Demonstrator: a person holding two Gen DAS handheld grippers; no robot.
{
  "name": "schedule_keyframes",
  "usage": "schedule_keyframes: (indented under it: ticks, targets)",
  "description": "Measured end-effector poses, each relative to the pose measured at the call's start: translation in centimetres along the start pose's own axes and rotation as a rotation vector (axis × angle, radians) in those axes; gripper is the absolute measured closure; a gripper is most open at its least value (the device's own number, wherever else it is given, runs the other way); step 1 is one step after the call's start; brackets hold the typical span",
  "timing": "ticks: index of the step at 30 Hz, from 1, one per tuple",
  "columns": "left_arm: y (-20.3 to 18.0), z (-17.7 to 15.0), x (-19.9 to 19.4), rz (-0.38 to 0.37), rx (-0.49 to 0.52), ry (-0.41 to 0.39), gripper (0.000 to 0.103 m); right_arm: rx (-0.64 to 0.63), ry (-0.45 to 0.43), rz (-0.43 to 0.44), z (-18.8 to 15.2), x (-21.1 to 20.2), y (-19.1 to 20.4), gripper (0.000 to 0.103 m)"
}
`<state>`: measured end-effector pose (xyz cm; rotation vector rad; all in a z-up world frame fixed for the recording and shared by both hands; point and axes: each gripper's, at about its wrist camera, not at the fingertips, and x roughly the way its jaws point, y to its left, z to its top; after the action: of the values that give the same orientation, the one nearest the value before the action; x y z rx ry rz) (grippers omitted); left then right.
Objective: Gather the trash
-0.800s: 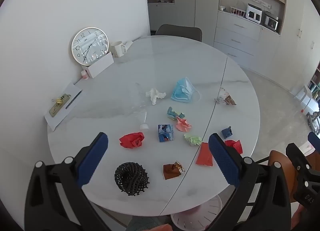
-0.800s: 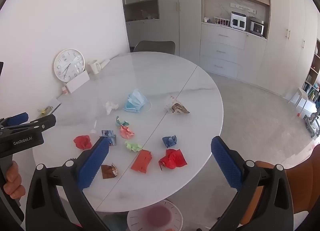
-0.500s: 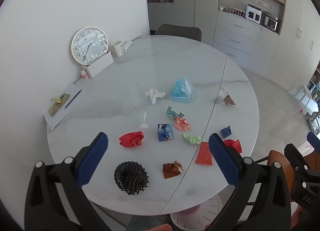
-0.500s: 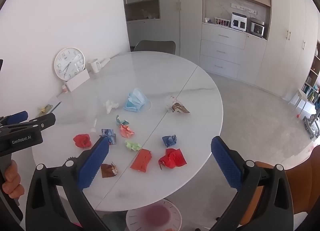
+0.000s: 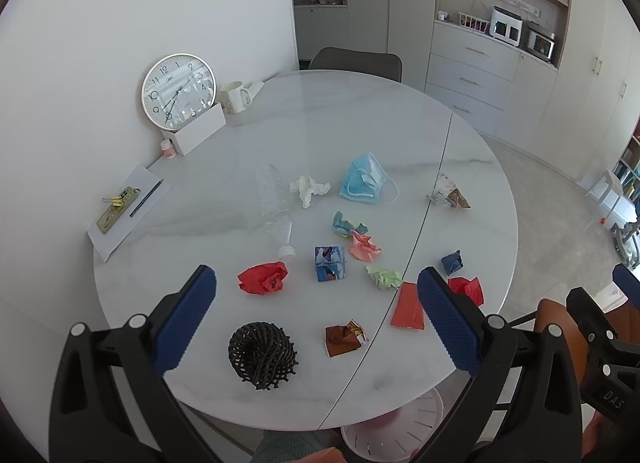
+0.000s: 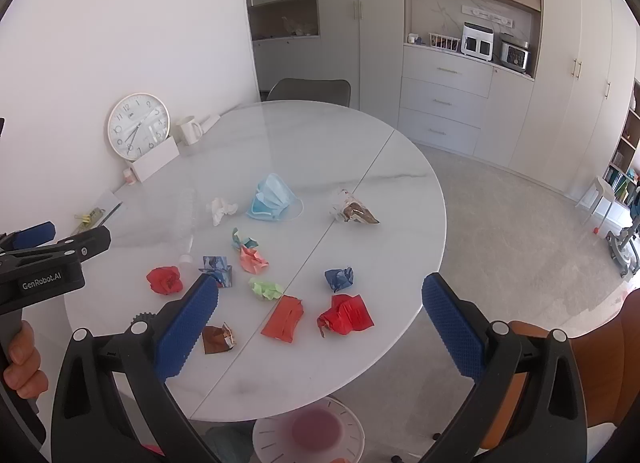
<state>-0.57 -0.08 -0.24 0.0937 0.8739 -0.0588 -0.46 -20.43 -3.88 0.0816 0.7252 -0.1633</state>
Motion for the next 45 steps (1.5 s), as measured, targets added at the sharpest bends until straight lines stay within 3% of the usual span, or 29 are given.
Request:
schedule_keyframes:
  ticks: [45]
  targets:
    - [0.8,-0.8,-0.2,-0.005,-0.012,0.010,0.006,-0.009,0.011,0.007,-1.3,0.2,0.5,0.002]
